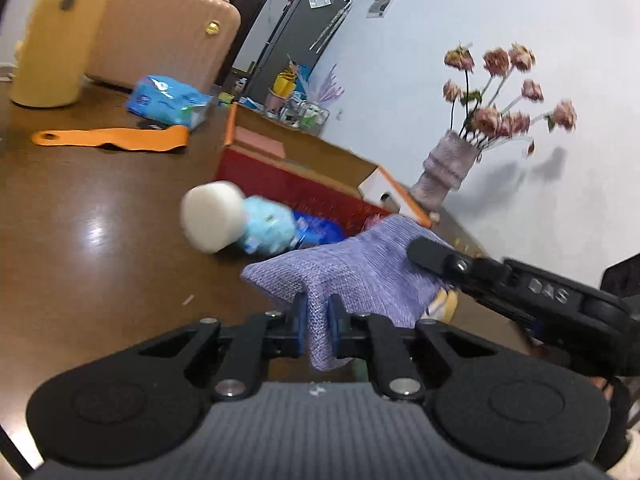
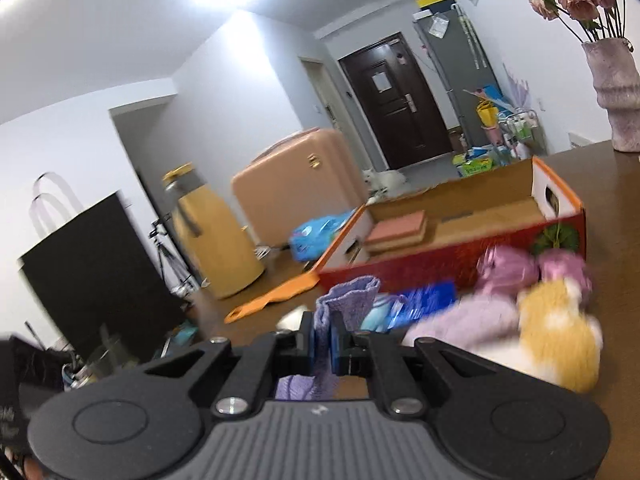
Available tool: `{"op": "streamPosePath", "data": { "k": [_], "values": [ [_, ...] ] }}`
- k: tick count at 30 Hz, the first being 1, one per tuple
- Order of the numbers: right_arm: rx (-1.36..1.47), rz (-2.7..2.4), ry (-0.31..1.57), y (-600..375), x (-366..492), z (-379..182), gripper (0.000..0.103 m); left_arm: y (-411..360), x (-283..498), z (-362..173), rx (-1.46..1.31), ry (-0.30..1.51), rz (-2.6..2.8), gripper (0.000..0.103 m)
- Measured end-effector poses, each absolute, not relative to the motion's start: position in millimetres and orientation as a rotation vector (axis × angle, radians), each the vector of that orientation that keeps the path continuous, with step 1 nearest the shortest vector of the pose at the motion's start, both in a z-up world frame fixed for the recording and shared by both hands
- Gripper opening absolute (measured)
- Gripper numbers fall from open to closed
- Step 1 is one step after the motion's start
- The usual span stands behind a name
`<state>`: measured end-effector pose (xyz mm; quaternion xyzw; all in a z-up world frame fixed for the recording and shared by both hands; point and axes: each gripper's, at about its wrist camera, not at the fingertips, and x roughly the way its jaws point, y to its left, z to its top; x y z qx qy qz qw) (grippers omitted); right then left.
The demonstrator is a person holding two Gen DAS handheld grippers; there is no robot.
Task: Organize soft objects
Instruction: 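Grasp the purple knit cloth with the left gripper and lift it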
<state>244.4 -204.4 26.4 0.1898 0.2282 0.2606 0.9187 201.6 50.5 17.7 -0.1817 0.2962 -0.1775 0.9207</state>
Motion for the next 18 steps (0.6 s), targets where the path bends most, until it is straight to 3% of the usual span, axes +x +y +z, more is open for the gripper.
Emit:
{"op": "streamPosePath", "data": {
  "k": [5, 6, 9, 10, 12, 14, 18],
  "values": [
    [0.310, 0.510, 0.540, -184, 179, -10, 0.008, 60, 153, 1, -0.335, 0.645, -0.338, 0.013],
    [0.301, 0.487, 0.554, -182, 170, -21, 0.011, 60, 148, -3, -0.333, 0.649, -0.328, 0.014],
    [0.266, 0.425, 0.587, -184, 156, -35, 0.020, 59, 138, -9, -0.307, 0.650, -0.290, 0.039],
    [0.261, 0.421, 0.586, -188, 154, -34, 0.025, 60, 135, -8, -0.305, 0.644, -0.277, 0.043],
    [0.277, 0.408, 0.536, -197, 145, -27, 0.032, 63, 132, -6, -0.318, 0.628, -0.284, 0.049],
    [0.281, 0.387, 0.491, -203, 143, -21, 0.049, 64, 134, -6, -0.342, 0.616, -0.288, 0.054],
    [0.272, 0.370, 0.491, -198, 161, -24, 0.051, 59, 146, -13, -0.367, 0.635, -0.297, 0.053]
  ]
}}
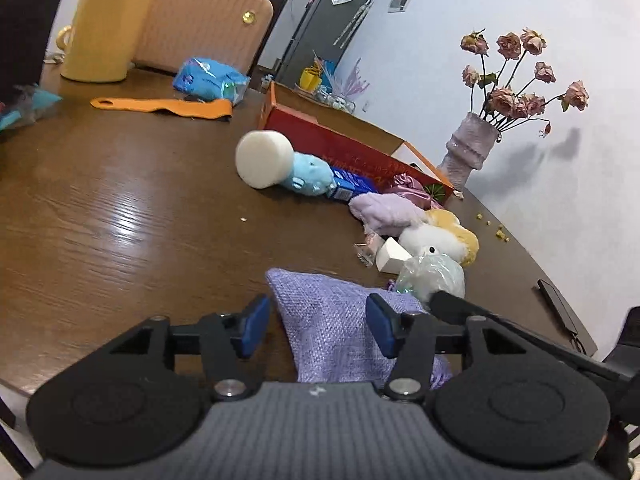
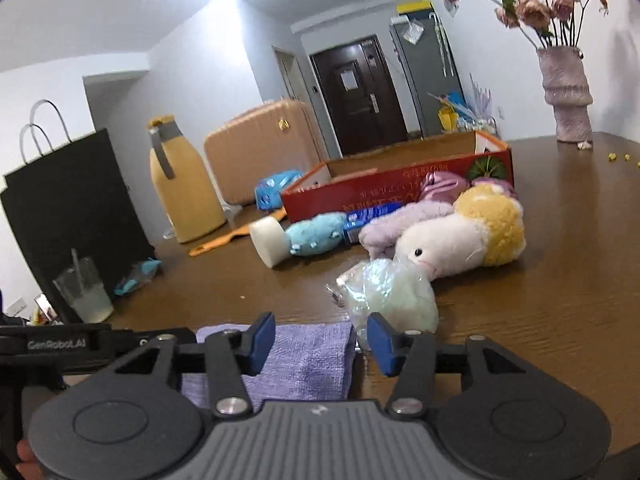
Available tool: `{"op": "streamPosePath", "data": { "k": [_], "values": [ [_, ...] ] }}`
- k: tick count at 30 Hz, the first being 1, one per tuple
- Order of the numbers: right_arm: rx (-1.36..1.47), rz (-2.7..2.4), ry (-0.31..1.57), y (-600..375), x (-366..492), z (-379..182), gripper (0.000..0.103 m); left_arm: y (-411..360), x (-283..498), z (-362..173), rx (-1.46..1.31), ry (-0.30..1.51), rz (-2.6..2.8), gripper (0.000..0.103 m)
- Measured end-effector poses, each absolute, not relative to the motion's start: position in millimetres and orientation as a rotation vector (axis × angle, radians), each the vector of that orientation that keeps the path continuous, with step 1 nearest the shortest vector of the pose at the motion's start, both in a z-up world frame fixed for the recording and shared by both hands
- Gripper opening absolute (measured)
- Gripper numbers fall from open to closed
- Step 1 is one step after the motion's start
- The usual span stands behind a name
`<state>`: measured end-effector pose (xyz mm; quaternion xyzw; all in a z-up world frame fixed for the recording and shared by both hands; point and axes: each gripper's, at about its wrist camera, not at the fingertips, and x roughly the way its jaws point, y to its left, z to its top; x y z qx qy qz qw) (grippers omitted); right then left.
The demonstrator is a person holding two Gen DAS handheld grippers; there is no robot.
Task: Organize soft objects
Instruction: 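Grasp the purple knit cloth with the left gripper and lift it, then carry the purple cloth into the box beside the sponge and release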
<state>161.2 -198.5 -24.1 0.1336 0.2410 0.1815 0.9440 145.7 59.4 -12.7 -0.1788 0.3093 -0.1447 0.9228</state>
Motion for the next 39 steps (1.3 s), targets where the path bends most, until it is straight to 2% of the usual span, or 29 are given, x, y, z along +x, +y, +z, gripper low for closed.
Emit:
{"op": "streamPosePath", "data": {
  "k": [4, 6, 7, 8, 11, 13, 17, 22, 25, 29, 33, 39],
  "values": [
    [0.206, 0.360, 0.532, -177, 175, -37, 0.049, 58, 150, -19, -0.386, 0.657, -0.335, 0.036],
    [0.154, 0.342, 0.541, -166, 176, -45, 0.047, 58, 149, -18, -0.386, 0.654, -0.355, 0.030],
    [0.127, 0.336, 0.522, -162, 174, -47, 0.042, 57, 149, -18, -0.382, 0.654, -0.359, 0.029],
    [0.099, 0.331, 0.517, -159, 172, -48, 0.034, 57, 149, -18, -0.376, 0.653, -0.360, 0.028],
    [0.006, 0.324, 0.502, -151, 169, -49, 0.024, 56, 145, -18, -0.355, 0.645, -0.368, 0.025],
    [-0.040, 0.327, 0.484, -147, 164, -50, 0.022, 54, 143, -17, -0.339, 0.637, -0.373, 0.023],
    [-0.124, 0.323, 0.453, -135, 154, -50, 0.009, 52, 141, -16, -0.330, 0.634, -0.381, 0.020],
    [-0.148, 0.329, 0.439, -132, 150, -46, 0.004, 52, 142, -9, -0.310, 0.618, -0.395, 0.017],
    [-0.077, 0.341, 0.395, -144, 152, -23, 0.004, 50, 151, 8, -0.294, 0.576, -0.427, 0.017],
    [-0.011, 0.361, 0.331, -167, 179, 18, 0.004, 41, 196, 43, -0.259, 0.518, -0.486, 0.016],
    [0.023, 0.366, 0.296, -192, 248, 61, 0.004, 26, 275, 81, -0.214, 0.481, -0.525, 0.016],
    [0.033, 0.324, 0.365, -213, 392, 90, 0.005, -20, 431, 107, -0.163, 0.593, -0.520, 0.016]
  ]
}}
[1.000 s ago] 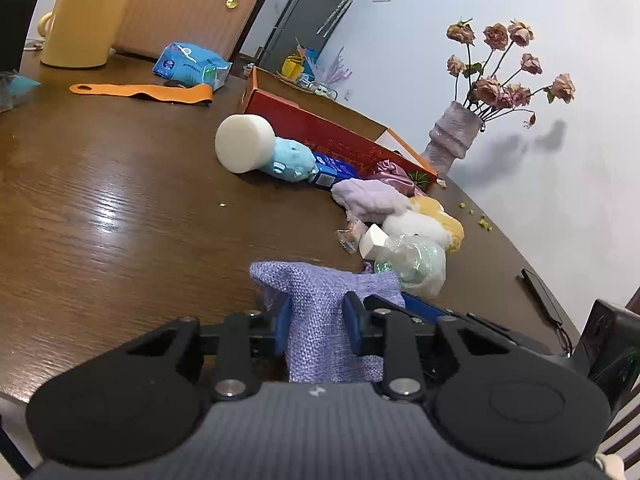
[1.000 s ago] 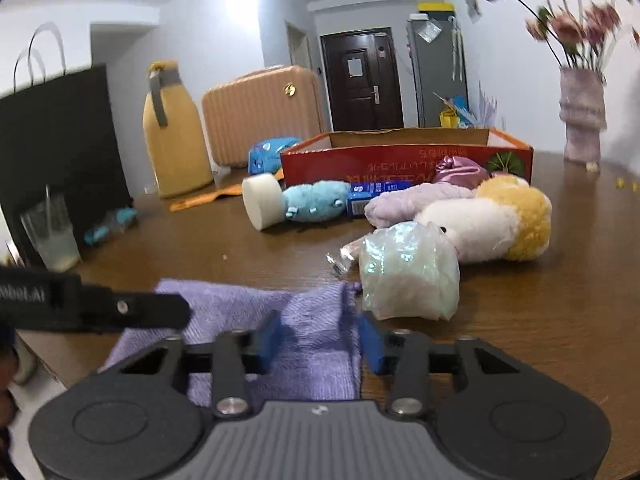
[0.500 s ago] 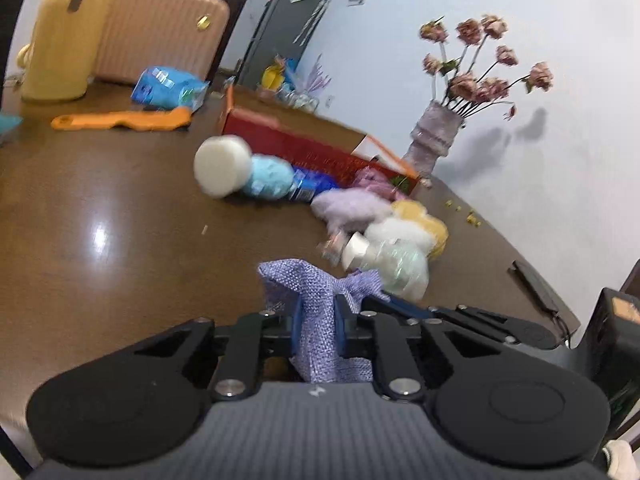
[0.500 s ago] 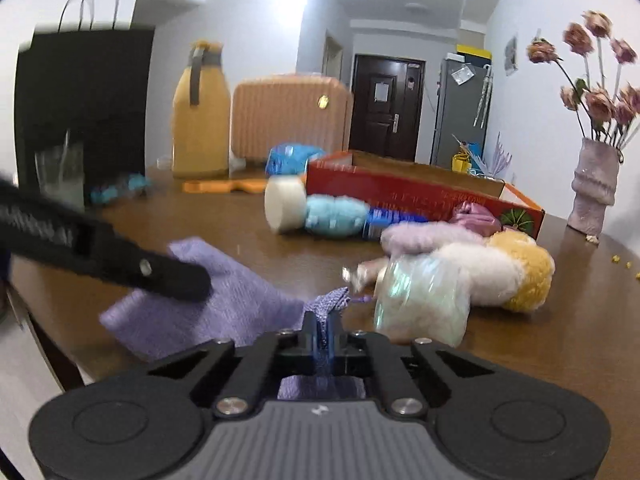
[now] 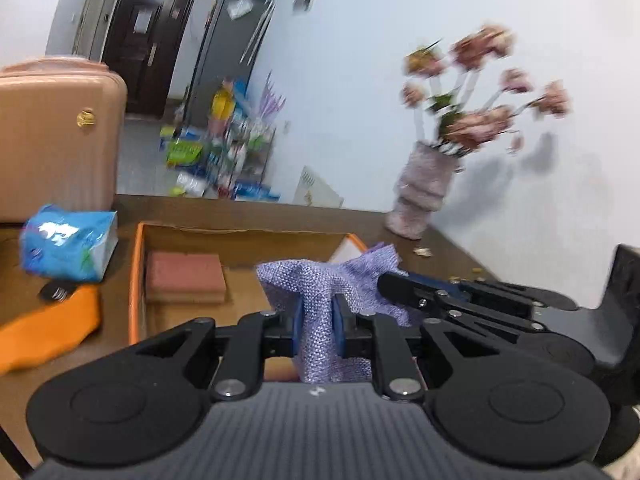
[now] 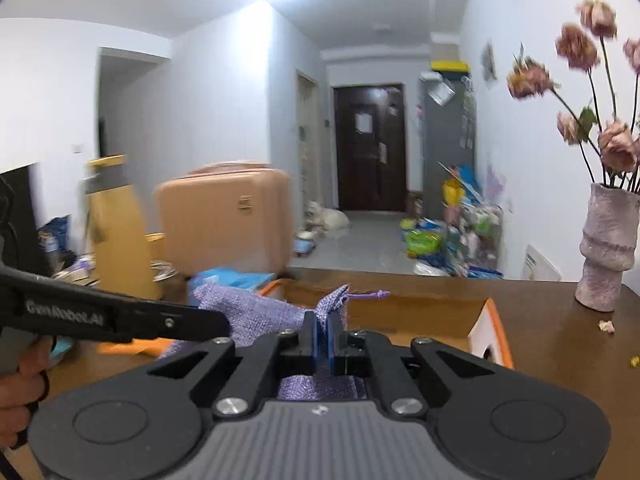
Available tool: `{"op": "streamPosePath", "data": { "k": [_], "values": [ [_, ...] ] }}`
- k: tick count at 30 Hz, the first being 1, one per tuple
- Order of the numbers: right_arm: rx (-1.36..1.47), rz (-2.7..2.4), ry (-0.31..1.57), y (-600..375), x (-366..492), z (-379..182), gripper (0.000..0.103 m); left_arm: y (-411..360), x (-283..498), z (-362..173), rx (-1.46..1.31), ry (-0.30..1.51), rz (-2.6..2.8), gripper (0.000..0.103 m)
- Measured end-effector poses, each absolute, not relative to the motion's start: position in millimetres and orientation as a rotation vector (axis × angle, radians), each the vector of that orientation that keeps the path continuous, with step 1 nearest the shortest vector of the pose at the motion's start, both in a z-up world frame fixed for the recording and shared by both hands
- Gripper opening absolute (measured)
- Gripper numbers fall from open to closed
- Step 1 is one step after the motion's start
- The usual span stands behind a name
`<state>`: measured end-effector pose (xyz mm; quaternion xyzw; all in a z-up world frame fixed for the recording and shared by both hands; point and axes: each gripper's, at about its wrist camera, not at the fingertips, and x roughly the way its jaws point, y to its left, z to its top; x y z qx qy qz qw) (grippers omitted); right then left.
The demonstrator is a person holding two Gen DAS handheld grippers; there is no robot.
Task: Organize soft objects
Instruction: 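Carry the purple cloth into the box beside the sponge and release, then move the left gripper back toward the white foam cylinder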
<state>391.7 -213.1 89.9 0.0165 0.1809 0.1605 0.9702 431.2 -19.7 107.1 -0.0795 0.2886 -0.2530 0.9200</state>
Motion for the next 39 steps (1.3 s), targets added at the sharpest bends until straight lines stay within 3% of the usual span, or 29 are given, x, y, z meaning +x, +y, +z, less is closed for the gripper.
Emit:
{"op": "streamPosePath", "data": {
  "k": [8, 12, 13, 16, 19, 21, 24, 34, 39],
  "values": [
    [0.114, 0.255, 0.663, -234, 579, 46, 0.004, -62, 606, 43, -0.147, 0.864, -0.391, 0.016],
    [0.092, 0.259, 0.779, -224, 626, 17, 0.006, -61, 639, 16, -0.131, 0.924, -0.330, 0.031],
    [0.115, 0.266, 0.798, -224, 633, 13, 0.012, -59, 639, 17, -0.127, 0.911, -0.346, 0.035],
    [0.169, 0.291, 0.835, -229, 643, 8, 0.017, -48, 630, 24, -0.114, 0.860, -0.331, 0.048],
    [0.171, 0.278, 0.810, -234, 639, 12, 0.047, -41, 620, 38, -0.108, 0.838, -0.317, 0.051],
    [0.159, 0.258, 0.776, -240, 631, 23, 0.048, -37, 609, 53, -0.089, 0.818, -0.324, 0.059],
    [0.112, 0.240, 0.732, -245, 611, 49, 0.049, -31, 584, 78, -0.049, 0.778, -0.315, 0.060],
    [0.006, 0.159, 0.573, -289, 483, 141, 0.070, 23, 456, 157, 0.058, 0.632, -0.225, 0.071],
    [0.047, 0.150, 0.501, -297, 427, 155, 0.070, 33, 396, 168, 0.024, 0.561, -0.189, 0.074]
  ]
}}
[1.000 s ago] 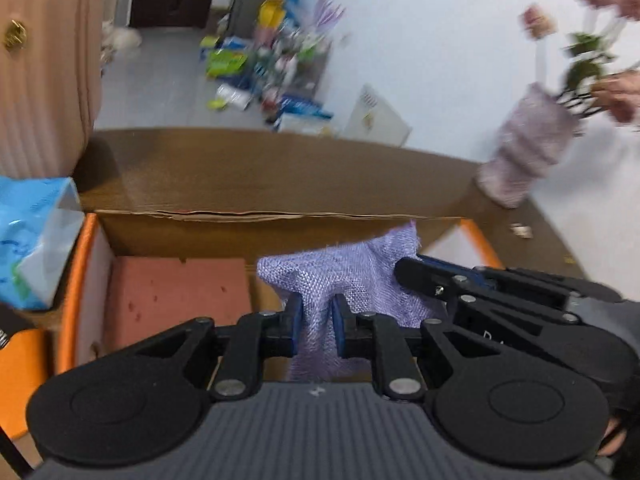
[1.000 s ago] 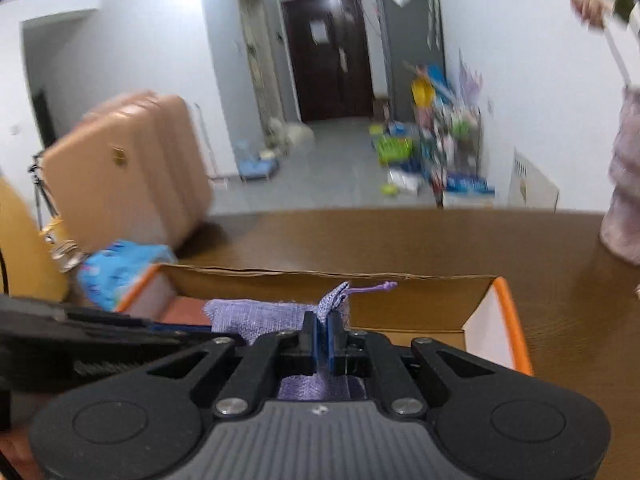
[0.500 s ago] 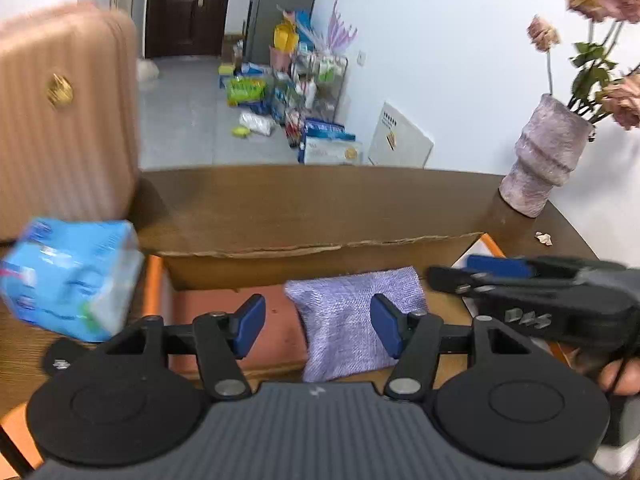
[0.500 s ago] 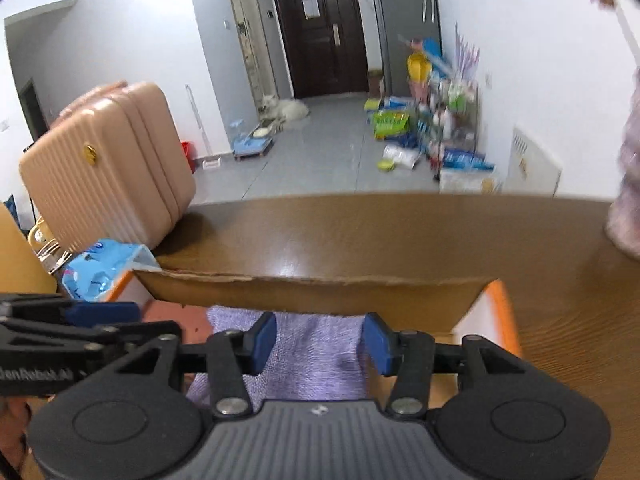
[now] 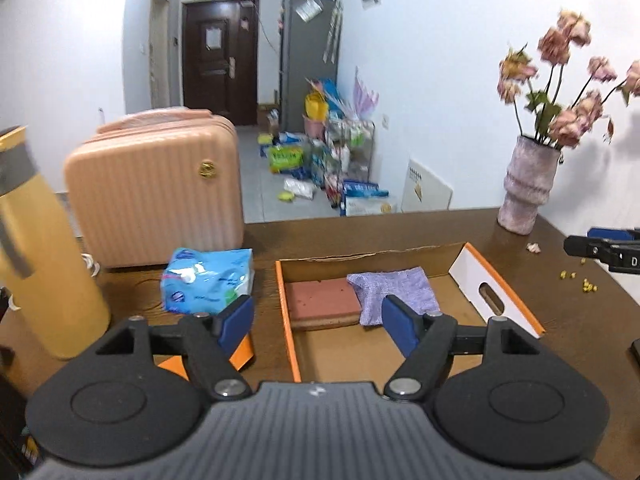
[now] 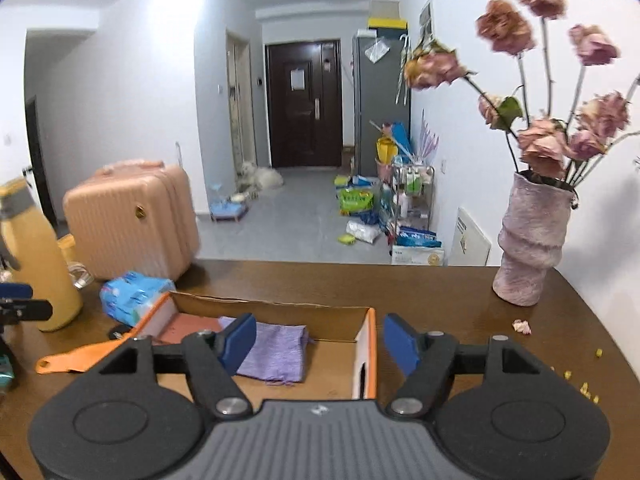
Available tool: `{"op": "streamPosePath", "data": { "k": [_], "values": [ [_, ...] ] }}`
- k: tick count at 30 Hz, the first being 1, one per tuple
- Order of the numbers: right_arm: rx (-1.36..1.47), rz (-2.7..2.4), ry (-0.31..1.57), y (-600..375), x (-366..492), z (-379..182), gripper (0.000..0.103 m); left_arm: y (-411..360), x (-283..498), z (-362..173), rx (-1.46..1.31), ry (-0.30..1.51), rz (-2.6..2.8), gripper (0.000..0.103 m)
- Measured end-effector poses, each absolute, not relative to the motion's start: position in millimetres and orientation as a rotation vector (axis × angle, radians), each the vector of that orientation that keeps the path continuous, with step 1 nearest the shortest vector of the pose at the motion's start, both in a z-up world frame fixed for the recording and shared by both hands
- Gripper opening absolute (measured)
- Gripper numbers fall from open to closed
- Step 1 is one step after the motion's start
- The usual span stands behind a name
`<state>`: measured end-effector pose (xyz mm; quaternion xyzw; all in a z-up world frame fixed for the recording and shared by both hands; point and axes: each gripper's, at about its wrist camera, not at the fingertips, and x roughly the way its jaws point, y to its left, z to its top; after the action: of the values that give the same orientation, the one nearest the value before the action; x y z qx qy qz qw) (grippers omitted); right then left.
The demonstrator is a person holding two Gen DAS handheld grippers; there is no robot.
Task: Organize soft objects
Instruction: 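Move the left gripper back toward the white foam cylinder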
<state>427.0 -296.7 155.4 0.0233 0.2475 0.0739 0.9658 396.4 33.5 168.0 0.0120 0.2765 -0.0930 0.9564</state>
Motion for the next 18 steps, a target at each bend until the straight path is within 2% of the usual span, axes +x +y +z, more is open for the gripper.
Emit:
{"op": "streamPosePath", "data": {
  "k": [1, 3, 8, 18],
  "values": [
    [0.055, 0.152, 0.483, -296, 414, 155, 0.070, 35, 380, 166, 0.027, 0.536, -0.171, 0.081],
    [0.053, 0.158, 0.437, -294, 384, 151, 0.073, 38, 352, 158, 0.039, 0.496, -0.135, 0.087],
    [-0.016, 0.172, 0.356, -279, 304, 129, 0.077, 42, 274, 130, 0.056, 0.425, -0.109, 0.087],
    [-0.036, 0.217, 0.222, -259, 152, 85, 0.086, 45, 133, 79, 0.058, 0.301, -0.091, 0.094]
  ]
}}
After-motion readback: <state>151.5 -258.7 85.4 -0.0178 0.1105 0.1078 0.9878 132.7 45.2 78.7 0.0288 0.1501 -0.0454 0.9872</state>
